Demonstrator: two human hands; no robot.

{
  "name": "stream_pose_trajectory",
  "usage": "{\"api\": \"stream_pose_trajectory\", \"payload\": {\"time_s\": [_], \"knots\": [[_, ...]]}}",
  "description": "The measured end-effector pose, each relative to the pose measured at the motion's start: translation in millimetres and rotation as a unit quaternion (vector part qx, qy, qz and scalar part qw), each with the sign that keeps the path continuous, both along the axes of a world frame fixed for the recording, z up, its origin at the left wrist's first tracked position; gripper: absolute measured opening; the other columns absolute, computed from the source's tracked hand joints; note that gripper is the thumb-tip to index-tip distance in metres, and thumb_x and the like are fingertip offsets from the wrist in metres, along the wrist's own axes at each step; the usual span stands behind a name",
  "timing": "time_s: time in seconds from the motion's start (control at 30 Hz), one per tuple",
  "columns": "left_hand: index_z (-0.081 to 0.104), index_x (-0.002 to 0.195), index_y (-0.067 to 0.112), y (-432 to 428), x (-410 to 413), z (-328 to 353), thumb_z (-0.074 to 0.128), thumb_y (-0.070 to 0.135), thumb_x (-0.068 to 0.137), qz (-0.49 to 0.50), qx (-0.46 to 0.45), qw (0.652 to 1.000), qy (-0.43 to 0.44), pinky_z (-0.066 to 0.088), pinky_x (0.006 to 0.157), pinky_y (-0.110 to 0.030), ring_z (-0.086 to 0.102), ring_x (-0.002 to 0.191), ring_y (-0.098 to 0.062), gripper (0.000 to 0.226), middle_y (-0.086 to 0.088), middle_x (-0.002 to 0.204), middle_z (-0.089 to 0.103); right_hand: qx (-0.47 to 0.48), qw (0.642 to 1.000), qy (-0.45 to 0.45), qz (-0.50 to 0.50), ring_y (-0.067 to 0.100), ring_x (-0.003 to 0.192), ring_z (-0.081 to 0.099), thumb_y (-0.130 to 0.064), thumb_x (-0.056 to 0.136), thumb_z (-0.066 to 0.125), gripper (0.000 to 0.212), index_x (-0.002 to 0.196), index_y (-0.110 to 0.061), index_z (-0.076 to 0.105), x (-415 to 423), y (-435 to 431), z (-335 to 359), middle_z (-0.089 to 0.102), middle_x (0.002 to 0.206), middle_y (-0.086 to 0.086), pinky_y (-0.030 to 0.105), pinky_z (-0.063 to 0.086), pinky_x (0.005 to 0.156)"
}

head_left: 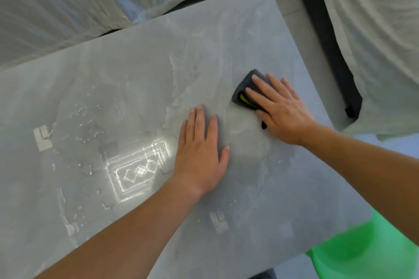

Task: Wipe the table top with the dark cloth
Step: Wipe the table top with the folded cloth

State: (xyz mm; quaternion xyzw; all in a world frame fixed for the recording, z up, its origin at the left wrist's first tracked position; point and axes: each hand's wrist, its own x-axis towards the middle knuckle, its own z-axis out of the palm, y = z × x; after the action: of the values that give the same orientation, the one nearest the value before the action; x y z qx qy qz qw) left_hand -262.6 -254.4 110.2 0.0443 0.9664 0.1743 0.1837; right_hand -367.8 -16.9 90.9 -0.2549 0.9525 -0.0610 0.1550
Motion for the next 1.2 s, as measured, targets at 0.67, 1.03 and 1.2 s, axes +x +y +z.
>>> {"api": "stream_pose_trajectory", "payload": {"time_s": [0.67, 1.03, 1.2], "knots": [[0.023, 0.153, 0.013, 32.5, 17.4, -11.2, 0.018, 0.054, 0.098, 0.007, -0.079, 0.997, 0.014, -0.001, 0.12, -0.058, -0.007, 0.153, -0.033, 0.069, -0.019, 0.165, 0.0, -0.041, 0.961, 0.023, -0.274, 0.028, 0.154, -0.005, -0.042, 0.104, 0.027, 0.056, 0.159, -0.033, 0.015, -31.9, 2.7, -7.6, -0.001, 0.168, -0.004, 0.047, -0.005, 0.124], [0.014, 0.159, 0.017, 47.4, 54.0, -12.5, 0.022, 0.051, 0.099, 0.07, -0.05, 0.996, 0.015, 0.0, 0.123, -0.051, -0.011, 0.153, -0.029, 0.069, -0.014, 0.167, -0.005, -0.047, 0.985, 0.018, -0.163, 0.028, 0.154, -0.003, -0.038, 0.105, 0.031, 0.055, 0.158, -0.034, 0.017, -24.6, 9.4, -10.2, 0.001, 0.168, -0.005, 0.046, -0.006, 0.124], [0.015, 0.158, 0.018, 49.9, 51.9, -10.4, 0.019, 0.054, 0.099, 0.072, -0.07, 0.995, -0.004, -0.001, 0.122, -0.051, -0.009, 0.153, -0.03, 0.07, -0.014, 0.167, -0.003, -0.051, 0.997, 0.044, -0.047, 0.035, 0.153, 0.003, -0.038, 0.102, 0.03, 0.057, 0.158, -0.029, 0.022, 28.1, -19.0, -13.6, 0.007, 0.168, 0.002, 0.053, 0.002, 0.123]]}}
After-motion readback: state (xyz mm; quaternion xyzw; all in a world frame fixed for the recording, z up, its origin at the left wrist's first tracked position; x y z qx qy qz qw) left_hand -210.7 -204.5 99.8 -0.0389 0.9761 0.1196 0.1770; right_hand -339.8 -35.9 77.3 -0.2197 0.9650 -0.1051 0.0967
